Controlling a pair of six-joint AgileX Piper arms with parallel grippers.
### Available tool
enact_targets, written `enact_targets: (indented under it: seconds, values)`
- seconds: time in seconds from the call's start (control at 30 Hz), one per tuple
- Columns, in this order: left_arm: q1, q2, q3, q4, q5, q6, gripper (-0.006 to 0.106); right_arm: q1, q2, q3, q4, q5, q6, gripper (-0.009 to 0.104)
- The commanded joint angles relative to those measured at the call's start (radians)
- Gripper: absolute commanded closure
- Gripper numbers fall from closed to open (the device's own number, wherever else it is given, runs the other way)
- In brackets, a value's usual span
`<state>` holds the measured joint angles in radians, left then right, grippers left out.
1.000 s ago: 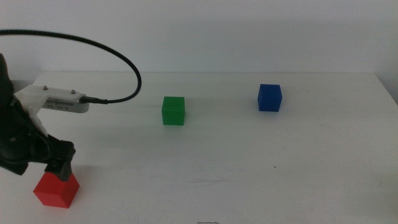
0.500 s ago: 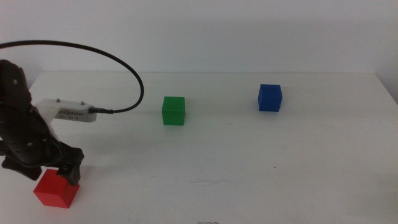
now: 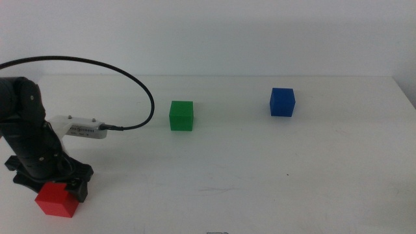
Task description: Stack red cubes first, then green, then blue cubes in a specific spot.
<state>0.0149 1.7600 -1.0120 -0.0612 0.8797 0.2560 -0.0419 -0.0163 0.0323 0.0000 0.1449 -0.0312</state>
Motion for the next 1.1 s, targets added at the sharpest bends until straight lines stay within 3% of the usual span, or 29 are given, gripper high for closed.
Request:
enact_targets:
  seconds: [0.0,0.37,0.57,0.83,1.07]
  values:
    - [0.002,-0.037,-0.022,-0.012,0.0,0.002,0.023,-0.002,-0.014,-0.021,-0.012,-0.075,-0.009,0.001]
    - [0.002,-0.044,-0.022,-0.014,0.064,-0.004,0.061,-0.002,-0.014,-0.021,-0.012,-0.075,-0.009,0.001]
    - [-0.071,-0.045,-0.1,-0.021,0.191,-0.164,0.075,-0.002,-0.014,-0.021,-0.012,-0.075,-0.009,0.001]
    - [-0.329,-0.009,-0.319,0.001,0.263,-0.462,0.08,-0.002,-0.014,-0.021,-0.012,-0.075,-0.009,0.001]
    - [-0.496,0.144,-0.538,-0.075,0.28,-0.662,0.08,-0.002,-0.014,-0.021,-0.012,-0.075,-0.009,0.001]
